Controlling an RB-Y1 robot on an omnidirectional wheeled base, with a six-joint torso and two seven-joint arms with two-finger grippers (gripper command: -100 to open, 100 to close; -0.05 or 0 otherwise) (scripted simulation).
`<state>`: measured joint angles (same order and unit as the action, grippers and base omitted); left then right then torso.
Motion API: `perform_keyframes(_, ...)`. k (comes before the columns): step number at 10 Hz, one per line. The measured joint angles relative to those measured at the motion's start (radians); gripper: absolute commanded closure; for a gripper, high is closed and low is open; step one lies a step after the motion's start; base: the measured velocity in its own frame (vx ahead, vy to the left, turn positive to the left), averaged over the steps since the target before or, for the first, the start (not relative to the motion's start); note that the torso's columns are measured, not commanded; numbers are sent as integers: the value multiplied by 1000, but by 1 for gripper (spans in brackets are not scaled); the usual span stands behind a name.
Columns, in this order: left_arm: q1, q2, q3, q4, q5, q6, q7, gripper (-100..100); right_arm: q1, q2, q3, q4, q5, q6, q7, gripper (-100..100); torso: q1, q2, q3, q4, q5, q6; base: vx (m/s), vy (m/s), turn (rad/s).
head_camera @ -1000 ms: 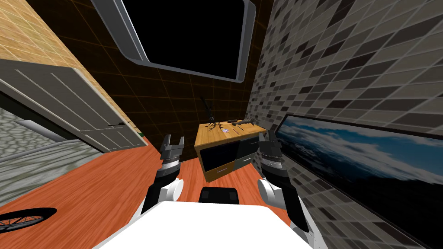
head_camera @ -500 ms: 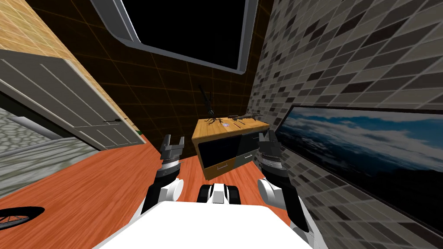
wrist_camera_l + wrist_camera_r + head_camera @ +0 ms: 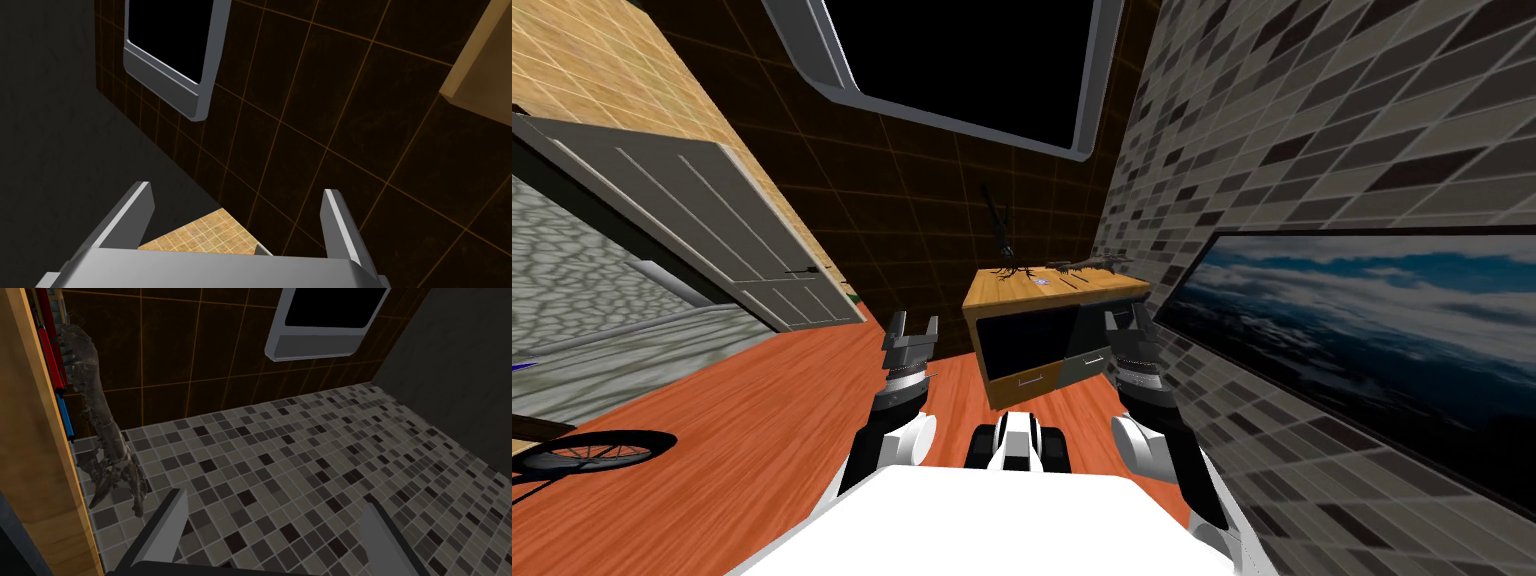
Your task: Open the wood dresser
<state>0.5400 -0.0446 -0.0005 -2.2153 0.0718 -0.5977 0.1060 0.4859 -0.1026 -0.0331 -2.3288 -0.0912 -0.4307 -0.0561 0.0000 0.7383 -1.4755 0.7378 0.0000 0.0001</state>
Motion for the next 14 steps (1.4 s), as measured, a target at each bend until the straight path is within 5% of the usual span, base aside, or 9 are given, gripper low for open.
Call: perform_keyframes(14,0,0,0,0,0,0,0,0,-4,-42,-56,137,-192,-27,-353,-100,0,0,-1,0,0,0,-27,11,117)
